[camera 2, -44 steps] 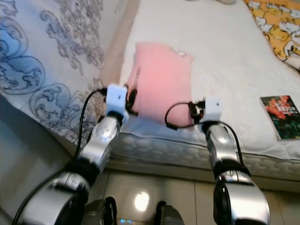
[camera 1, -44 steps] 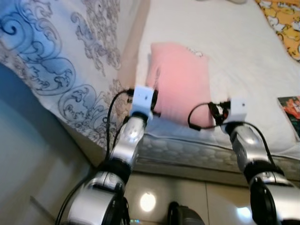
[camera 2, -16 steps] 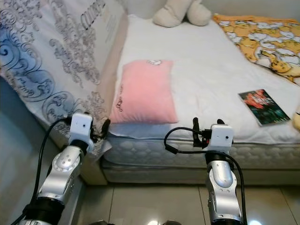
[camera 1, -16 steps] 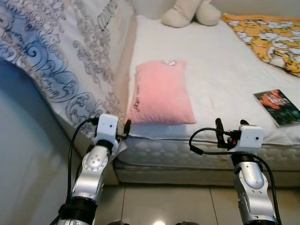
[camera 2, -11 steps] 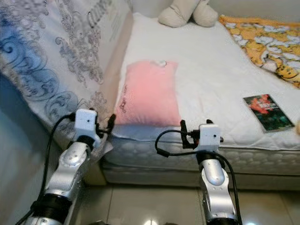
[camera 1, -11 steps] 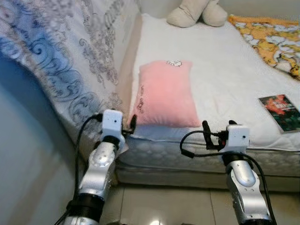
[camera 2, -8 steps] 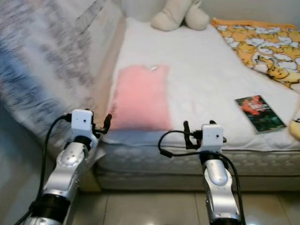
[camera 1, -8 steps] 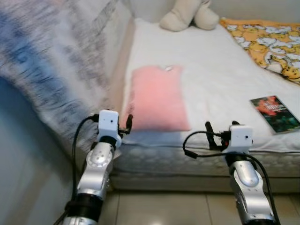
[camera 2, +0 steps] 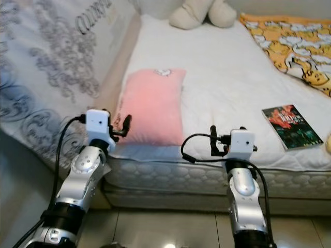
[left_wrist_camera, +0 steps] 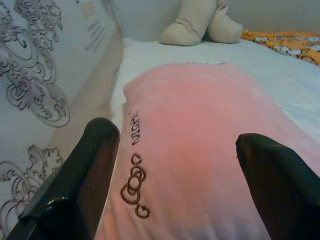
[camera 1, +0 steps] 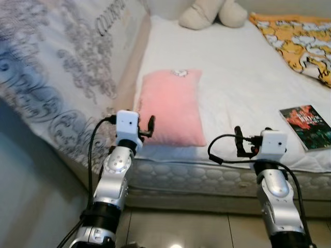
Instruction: Clean up the room
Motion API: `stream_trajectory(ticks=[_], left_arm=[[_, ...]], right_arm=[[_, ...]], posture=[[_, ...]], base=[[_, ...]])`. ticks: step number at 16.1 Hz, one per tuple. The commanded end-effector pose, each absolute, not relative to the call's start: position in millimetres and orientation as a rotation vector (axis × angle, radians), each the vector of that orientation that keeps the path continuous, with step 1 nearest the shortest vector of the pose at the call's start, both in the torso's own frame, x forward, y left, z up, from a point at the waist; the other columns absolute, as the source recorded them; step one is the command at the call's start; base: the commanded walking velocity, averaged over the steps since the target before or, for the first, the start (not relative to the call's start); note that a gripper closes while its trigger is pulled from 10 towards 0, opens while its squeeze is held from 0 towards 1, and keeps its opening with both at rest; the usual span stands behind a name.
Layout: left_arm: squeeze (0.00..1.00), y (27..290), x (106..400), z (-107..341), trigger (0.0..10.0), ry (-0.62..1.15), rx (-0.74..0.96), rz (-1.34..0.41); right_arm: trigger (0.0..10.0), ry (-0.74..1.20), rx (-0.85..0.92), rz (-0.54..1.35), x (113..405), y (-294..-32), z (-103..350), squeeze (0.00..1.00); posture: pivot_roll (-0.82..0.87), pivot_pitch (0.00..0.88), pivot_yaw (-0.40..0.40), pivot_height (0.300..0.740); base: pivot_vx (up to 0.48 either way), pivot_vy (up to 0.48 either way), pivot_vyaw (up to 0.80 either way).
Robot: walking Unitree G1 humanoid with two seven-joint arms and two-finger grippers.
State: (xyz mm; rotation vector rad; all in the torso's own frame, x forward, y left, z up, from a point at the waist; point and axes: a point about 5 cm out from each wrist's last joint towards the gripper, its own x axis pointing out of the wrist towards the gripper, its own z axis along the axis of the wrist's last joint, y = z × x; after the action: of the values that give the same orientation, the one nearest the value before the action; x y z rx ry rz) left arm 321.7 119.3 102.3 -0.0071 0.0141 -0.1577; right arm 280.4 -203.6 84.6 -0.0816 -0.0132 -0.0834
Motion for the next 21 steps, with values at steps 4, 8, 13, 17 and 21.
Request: stream_trajectory(ticks=[4, 8, 13, 17, 21], left_arm=[[0.0, 116, 336, 117, 10.0, 0.004, -0.062, -0.128], [0.0, 110, 339, 115, 10.0, 0.027, -0.128, -0.115], [0.0, 113, 342, 115, 10.0, 0.034, -0.101, -0.091], [0.0, 116, 356, 121, 10.0, 0.059, -0.049, -0.123], [0.0, 137, 372, 116, 10.0, 0.225, -0.145, -0.127]], right_arm=[[10.0, -0.046, -0.09, -0.041, 288, -199, 94, 0.0], [10.0, -0.059, -0.094, -0.027, 297, -201, 101, 0.0], [10.0, -0.061, -0.043, -0.008, 303, -204, 110, 0.0], [10.0, -0.062, 0.069, 0.003, 309, -203, 119, 0.0], [10.0, -0.024, 0.069, -0.013, 294, -206, 110, 0.0]], posture=[[-0.09, 0.0, 0.021, 0.74], [-0.09, 0.0, 0.01, 0.74], [-0.1, 0.0, 0.012, 0.74], [-0.09, 0.0, 0.012, 0.74], [-0.11, 0.0, 0.017, 0.74]], base=[[0.48, 0.0, 0.0], [0.48, 0.0, 0.0], [0.474, 0.0, 0.0], [0.0, 0.0, 0.0], [0.0, 0.0, 0.0]])
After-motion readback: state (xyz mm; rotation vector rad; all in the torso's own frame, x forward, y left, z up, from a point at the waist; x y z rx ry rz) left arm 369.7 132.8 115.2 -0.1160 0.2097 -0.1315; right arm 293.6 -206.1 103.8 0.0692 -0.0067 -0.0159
